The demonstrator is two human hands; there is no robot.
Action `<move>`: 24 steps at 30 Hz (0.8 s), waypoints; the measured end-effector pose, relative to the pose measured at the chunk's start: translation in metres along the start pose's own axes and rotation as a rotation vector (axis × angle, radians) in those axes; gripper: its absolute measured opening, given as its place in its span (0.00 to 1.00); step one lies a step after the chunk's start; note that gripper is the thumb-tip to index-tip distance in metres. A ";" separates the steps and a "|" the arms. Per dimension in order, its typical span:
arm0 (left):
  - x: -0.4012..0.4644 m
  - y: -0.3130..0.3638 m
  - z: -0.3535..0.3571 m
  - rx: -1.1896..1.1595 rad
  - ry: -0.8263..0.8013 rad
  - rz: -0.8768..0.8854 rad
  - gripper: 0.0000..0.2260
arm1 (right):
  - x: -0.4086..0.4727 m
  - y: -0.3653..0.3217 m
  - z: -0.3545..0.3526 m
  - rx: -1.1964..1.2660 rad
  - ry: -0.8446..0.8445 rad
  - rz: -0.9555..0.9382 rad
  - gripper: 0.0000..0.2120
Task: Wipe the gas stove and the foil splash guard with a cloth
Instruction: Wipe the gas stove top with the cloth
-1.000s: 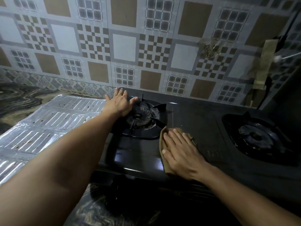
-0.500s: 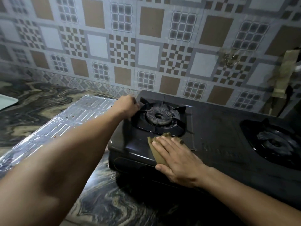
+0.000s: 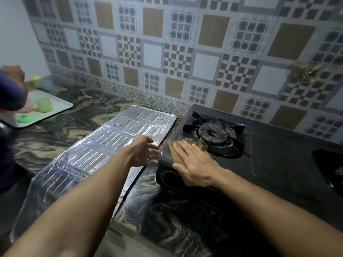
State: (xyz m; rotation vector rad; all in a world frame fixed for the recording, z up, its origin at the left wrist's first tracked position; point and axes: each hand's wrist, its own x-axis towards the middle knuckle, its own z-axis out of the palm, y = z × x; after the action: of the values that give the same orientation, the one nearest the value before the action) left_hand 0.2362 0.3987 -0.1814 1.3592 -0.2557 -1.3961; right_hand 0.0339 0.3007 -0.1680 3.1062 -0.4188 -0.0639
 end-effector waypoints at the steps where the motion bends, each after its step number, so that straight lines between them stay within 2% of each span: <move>1: -0.003 -0.008 -0.001 0.005 -0.027 0.022 0.16 | -0.003 0.000 0.002 -0.004 0.001 -0.007 0.37; 3: -0.006 -0.022 -0.003 0.054 -0.073 0.058 0.16 | -0.008 -0.001 0.004 -0.016 0.018 -0.015 0.39; 7: -0.007 -0.044 -0.001 0.072 -0.077 0.114 0.25 | 0.003 -0.007 -0.001 -0.032 0.026 -0.008 0.33; 10: -0.008 -0.052 -0.006 0.191 -0.084 0.121 0.29 | 0.029 -0.014 -0.003 0.016 0.083 -0.046 0.32; 15: -0.008 -0.061 -0.005 0.129 -0.087 0.152 0.33 | 0.085 -0.024 -0.002 0.086 0.059 0.065 0.26; 19: -0.007 -0.065 -0.002 0.057 -0.049 0.155 0.34 | 0.105 -0.025 -0.022 -0.045 0.034 0.097 0.21; 24: -0.013 -0.057 -0.004 0.144 -0.042 0.134 0.34 | 0.139 -0.015 -0.038 -0.324 -0.032 0.104 0.15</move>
State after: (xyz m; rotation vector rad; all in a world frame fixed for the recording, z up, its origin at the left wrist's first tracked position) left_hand 0.2054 0.4315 -0.2195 1.4050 -0.4744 -1.3155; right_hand 0.1733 0.2787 -0.1359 2.7645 -0.5122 -0.1631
